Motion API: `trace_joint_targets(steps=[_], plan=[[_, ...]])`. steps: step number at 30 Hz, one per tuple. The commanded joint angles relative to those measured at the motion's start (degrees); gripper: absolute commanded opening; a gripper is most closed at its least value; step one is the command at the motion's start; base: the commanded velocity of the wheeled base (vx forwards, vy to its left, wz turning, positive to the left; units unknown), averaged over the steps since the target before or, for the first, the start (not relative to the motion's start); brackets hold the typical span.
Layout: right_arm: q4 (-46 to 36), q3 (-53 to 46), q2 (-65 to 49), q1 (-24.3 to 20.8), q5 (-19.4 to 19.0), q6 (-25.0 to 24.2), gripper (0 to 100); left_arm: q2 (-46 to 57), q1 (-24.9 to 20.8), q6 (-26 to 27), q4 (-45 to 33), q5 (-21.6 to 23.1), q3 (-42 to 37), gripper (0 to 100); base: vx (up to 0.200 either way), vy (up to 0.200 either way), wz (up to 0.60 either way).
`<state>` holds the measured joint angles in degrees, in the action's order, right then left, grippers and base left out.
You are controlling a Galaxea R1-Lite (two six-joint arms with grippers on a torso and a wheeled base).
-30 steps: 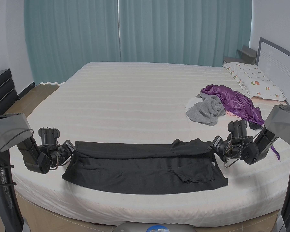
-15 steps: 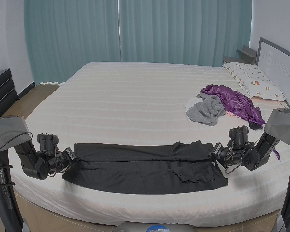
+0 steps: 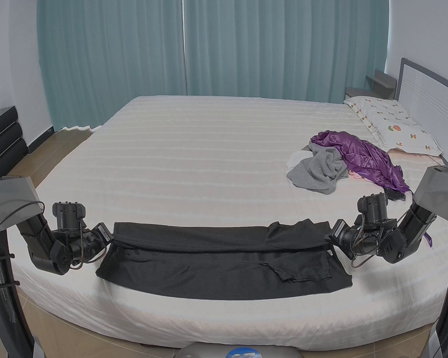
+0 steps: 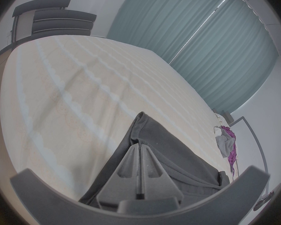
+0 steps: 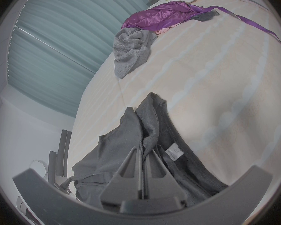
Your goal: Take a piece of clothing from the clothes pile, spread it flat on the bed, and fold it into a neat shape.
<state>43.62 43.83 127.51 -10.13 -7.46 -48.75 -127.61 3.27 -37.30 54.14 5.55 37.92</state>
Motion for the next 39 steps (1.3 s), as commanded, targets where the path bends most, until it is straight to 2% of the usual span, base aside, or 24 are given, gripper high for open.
trace_joint_targets(steps=[1, 5, 6, 7, 14, 15, 18, 22, 26, 29, 33, 36, 37, 39], plan=[[-0.02, -1.20, 0.10, -0.06, -0.01, 0.06, 0, -0.18, 0.07, -0.05, 0.00, -0.01, -0.92, 0, 0.000, 0.000, 0.00], [0.06, -1.73, 0.37, -0.24, -0.01, 0.85, 0, -0.27, 0.07, -0.05, 0.00, -0.01, -1.45, 0, 0.000, 0.000, 0.00], [0.06, -1.73, 0.54, -0.33, -0.01, 1.11, 100, -0.27, 0.07, -0.05, 0.00, -0.01, -1.80, 0, 0.000, 0.000, 0.00], [0.06, -1.73, 0.54, -0.33, -0.01, 1.20, 100, -0.27, -0.02, -0.05, 0.00, -0.01, -1.89, 100, 0.000, 0.000, 0.00], [0.15, -0.76, -2.36, 0.37, -0.54, 0.59, 100, 0.17, -0.37, -0.05, 0.35, -0.71, -1.80, 100, 0.000, 0.000, 0.00], [0.24, -0.14, -3.59, 1.69, -2.82, 0.59, 100, 0.78, -0.28, -0.31, 0.71, -0.62, -1.10, 100, 0.000, 0.000, 0.00], [0.15, 1.00, -3.59, 2.40, -4.76, 0.59, 100, 1.40, 0.07, -0.84, 0.53, -0.27, -0.04, 100, 0.000, 0.000, 0.00], [-0.02, 5.75, 1.25, 3.36, -5.46, 0.67, 100, -0.62, -0.02, -4.01, -0.44, -0.01, 6.02, 100, 0.000, 0.000, 0.00], [0.24, 7.50, 4.85, 4.07, -5.55, 0.50, 100, -5.54, -0.45, -4.09, -2.81, -0.01, 10.94, 100, 0.000, 0.000, 0.00], [0.33, 9.26, 6.78, 5.12, -6.16, -0.03, 100, -10.90, -0.28, -4.09, -5.10, -0.10, 17.45, 100, 0.000, 0.000, 0.00], [0.24, 9.96, 7.40, 6.00, -8.97, -3.19, 100, -12.31, -0.37, -4.09, -5.97, -0.01, 20.08, 100, 0.000, 0.000, 0.00], [0.24, 10.32, 7.57, 6.70, -10.56, -3.63, 100, -13.19, -0.45, -3.74, -5.89, -0.10, 20.87, 100, 0.000, 0.000, 0.00], [0.24, 10.32, 7.57, 6.70, -10.56, -3.63, 100, -13.54, -0.45, -3.74, -5.89, -0.10, 21.40, 0, 0.000, 0.000, 0.00], [0.33, 10.23, 7.57, 6.88, -10.56, -3.63, 100, -14.42, -0.28, -3.92, -5.97, -0.62, 23.16, 0, 0.000, 0.000, 0.00]])
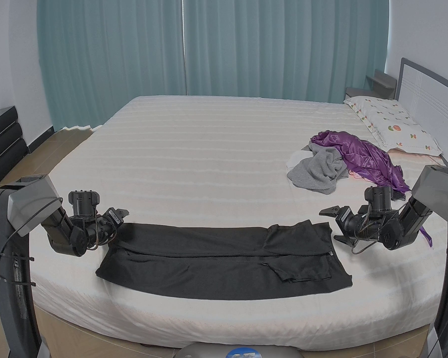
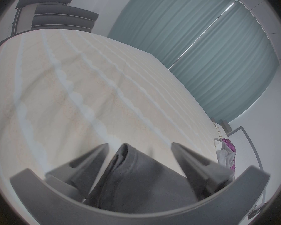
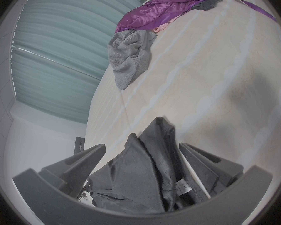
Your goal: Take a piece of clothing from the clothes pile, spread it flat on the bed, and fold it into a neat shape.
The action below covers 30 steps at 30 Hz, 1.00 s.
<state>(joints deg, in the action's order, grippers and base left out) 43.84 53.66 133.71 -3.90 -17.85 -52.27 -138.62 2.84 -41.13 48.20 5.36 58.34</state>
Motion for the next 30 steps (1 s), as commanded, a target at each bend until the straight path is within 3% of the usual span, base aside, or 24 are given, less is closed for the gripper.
trace_joint_targets(steps=[1, 24, 25, 30], plan=[[0.11, 0.39, 1.38, 0.65, -0.17, -0.11, 100, -3.41, 0.15, -0.09, -0.04, -0.44, 2.74, 0, 0.000, 0.000, 0.00], [1.69, 1.88, 3.84, 1.09, 1.85, 0.15, 100, -3.32, 2.52, -3.34, 1.90, -0.88, 3.88, 0, 0.000, 0.000, 0.00], [1.60, 1.88, 3.84, 1.09, 1.76, 0.15, 100, -3.24, 2.70, -3.34, 1.90, -0.79, 3.88, 100, 0.000, 0.000, 0.00], [1.60, 1.62, 3.67, 1.00, 1.76, 0.15, 100, -2.97, 2.87, -4.48, 1.72, 0.09, 4.23, 100, 0.000, 0.000, 0.00]])
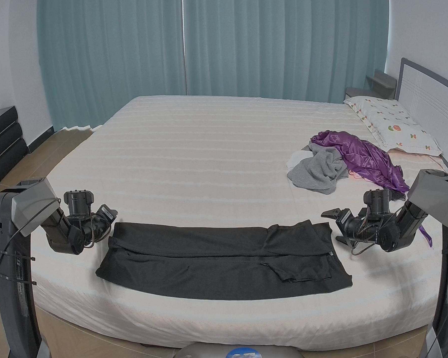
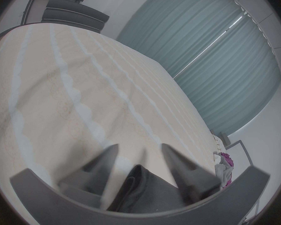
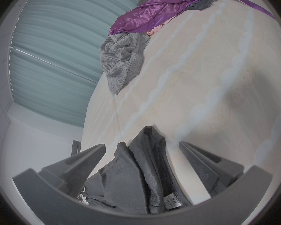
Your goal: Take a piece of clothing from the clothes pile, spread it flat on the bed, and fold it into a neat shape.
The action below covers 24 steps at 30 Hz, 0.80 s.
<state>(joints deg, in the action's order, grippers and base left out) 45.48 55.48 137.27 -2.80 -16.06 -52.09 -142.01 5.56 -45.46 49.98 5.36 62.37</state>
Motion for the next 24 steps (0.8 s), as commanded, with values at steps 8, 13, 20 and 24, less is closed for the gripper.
trace_joint_targets(steps=[8, 13, 20, 24], plan=[[-0.13, -0.28, -0.07, -0.01, -0.12, -0.12, 100, 1.21, 0.24, 0.37, -0.15, 8.26, -1.63, 100, 0.000, 0.000, 0.00], [-0.13, -0.37, -0.16, -0.10, -0.12, -0.12, 100, 0.86, 0.24, 2.66, -0.41, 10.19, -2.07, 100, 0.000, 0.000, 0.00], [-0.13, -0.55, -0.24, -0.10, -0.20, -0.12, 100, 0.68, 0.07, 4.94, -0.32, 9.75, -2.25, 100, 0.000, 0.000, 0.00], [-0.04, -0.55, -0.16, -0.10, -0.12, -0.12, 100, 0.68, 0.15, 4.77, -0.15, 9.49, -2.07, 0, 0.000, 0.000, 0.00]])
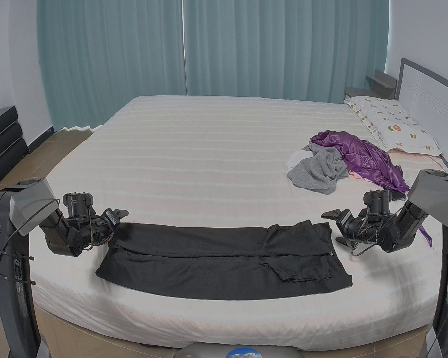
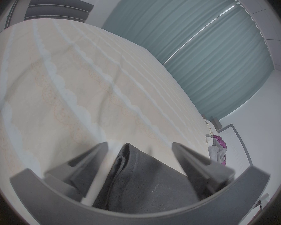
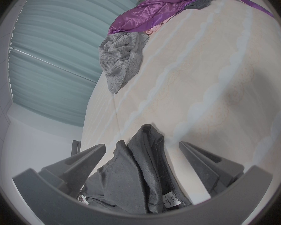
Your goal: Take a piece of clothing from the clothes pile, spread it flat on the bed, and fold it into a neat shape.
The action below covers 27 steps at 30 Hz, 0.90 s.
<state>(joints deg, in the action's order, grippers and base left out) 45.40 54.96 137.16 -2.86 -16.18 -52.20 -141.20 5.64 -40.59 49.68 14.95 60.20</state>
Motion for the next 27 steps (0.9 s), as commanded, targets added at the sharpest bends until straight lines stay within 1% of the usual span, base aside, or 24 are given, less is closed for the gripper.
trace_joint_targets(steps=[1, 4, 10, 27], plan=[[0.04, -0.02, -0.05, -0.04, 0.01, -0.01, 100, -0.12, 0.07, -0.19, 0.16, -0.09, 0.18, 0, 0.000, 0.000, 0.00], [0.04, -0.02, -0.05, -0.04, 0.01, -0.01, 100, -0.12, 0.07, -0.27, 0.25, -0.27, 0.18, 0, 0.000, 0.000, 0.00], [0.04, -0.02, -0.05, -0.04, 0.01, -0.09, 100, -0.04, 0.60, -1.77, 0.33, -2.38, 0.80, 0, 0.000, 0.000, 0.00], [0.13, 0.50, 0.22, -0.04, 0.09, -0.09, 100, -0.21, 1.04, -2.38, 0.42, -2.38, 1.24, 0, 0.000, 0.000, 0.00]])
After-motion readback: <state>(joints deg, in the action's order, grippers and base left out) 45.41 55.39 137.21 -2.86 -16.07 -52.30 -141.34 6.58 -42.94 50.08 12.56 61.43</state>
